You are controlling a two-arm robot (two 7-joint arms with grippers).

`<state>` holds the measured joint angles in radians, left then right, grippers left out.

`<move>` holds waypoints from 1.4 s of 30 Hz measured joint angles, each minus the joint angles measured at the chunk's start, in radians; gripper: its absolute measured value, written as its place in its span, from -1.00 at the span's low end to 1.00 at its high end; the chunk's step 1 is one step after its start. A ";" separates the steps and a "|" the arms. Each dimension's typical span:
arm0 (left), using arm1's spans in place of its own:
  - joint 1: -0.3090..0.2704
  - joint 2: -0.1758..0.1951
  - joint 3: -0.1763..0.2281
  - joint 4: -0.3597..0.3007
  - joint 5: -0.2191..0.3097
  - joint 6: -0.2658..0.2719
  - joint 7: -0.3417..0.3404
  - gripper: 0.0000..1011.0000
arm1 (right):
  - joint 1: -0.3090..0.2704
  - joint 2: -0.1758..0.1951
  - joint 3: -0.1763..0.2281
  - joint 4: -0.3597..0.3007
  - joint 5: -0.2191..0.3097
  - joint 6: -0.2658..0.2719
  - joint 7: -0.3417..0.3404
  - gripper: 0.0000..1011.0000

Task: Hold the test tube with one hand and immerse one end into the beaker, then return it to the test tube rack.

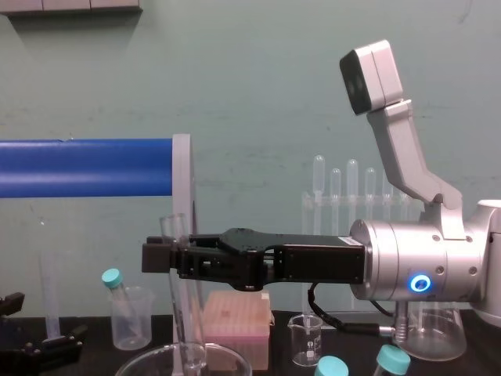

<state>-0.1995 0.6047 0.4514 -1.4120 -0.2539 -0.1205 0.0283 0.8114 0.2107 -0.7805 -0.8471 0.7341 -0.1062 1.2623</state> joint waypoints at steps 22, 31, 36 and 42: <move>0.000 0.000 0.000 0.000 0.000 0.000 0.000 0.98 | -0.002 -0.003 0.025 -0.013 0.030 -0.041 0.053 -0.52; 0.000 0.000 0.000 0.000 0.000 0.000 0.000 0.98 | -0.006 0.055 0.096 -0.149 0.107 -0.107 0.110 -0.52; 0.000 0.000 0.000 0.000 0.000 0.000 0.000 0.98 | -0.019 0.116 0.141 -0.244 0.121 -0.145 0.054 -0.52; 0.000 0.000 0.000 0.000 0.000 0.000 0.000 0.98 | -0.070 0.203 0.202 -0.365 0.120 -0.170 -0.070 -0.52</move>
<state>-0.1995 0.6046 0.4514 -1.4120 -0.2539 -0.1205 0.0283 0.7414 0.4138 -0.5784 -1.2120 0.8545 -0.2766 1.1926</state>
